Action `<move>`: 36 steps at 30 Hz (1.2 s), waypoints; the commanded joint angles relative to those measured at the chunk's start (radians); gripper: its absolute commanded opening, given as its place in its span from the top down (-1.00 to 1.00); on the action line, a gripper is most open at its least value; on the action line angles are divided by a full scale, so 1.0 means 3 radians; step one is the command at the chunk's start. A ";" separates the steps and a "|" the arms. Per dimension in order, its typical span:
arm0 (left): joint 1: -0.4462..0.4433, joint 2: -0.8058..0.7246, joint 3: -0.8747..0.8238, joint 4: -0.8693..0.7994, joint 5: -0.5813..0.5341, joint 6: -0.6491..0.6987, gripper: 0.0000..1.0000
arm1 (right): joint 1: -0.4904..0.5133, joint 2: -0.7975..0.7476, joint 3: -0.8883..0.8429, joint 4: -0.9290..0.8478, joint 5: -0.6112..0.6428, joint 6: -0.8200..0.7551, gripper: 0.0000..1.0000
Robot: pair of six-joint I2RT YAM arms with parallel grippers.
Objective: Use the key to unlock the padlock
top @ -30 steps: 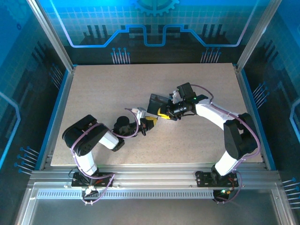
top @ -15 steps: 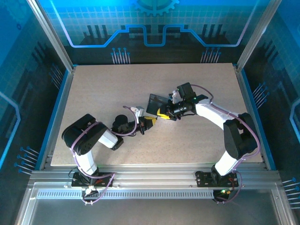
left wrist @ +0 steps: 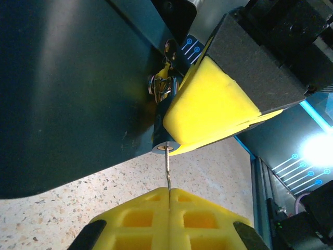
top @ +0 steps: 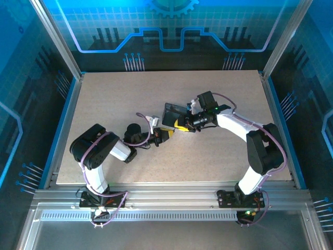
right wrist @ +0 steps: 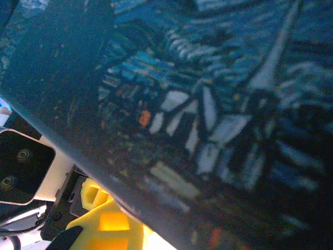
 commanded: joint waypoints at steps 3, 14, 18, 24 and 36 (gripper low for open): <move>0.0080 0.0071 0.0202 0.0216 0.0017 -0.0144 1.00 | 0.0034 0.0059 0.0048 -0.0089 -0.0379 -0.0170 1.00; 0.0142 0.0016 0.0157 0.0218 -0.0089 -0.0105 1.00 | 0.0029 0.0046 0.0074 -0.0312 -0.0537 -0.0361 1.00; 0.0139 -0.0044 0.0134 0.0217 -0.0055 -0.0118 1.00 | 0.0026 0.0053 0.0089 -0.0395 -0.0549 -0.0425 1.00; 0.0105 -0.0176 0.0135 0.0217 0.0027 -0.0163 1.00 | 0.0027 0.0108 0.0130 -0.0381 -0.0569 -0.0397 1.00; 0.0027 -0.0217 -0.0133 0.0217 -0.0109 -0.0012 1.00 | 0.0003 0.0115 0.0191 -0.0244 -0.0435 -0.0173 1.00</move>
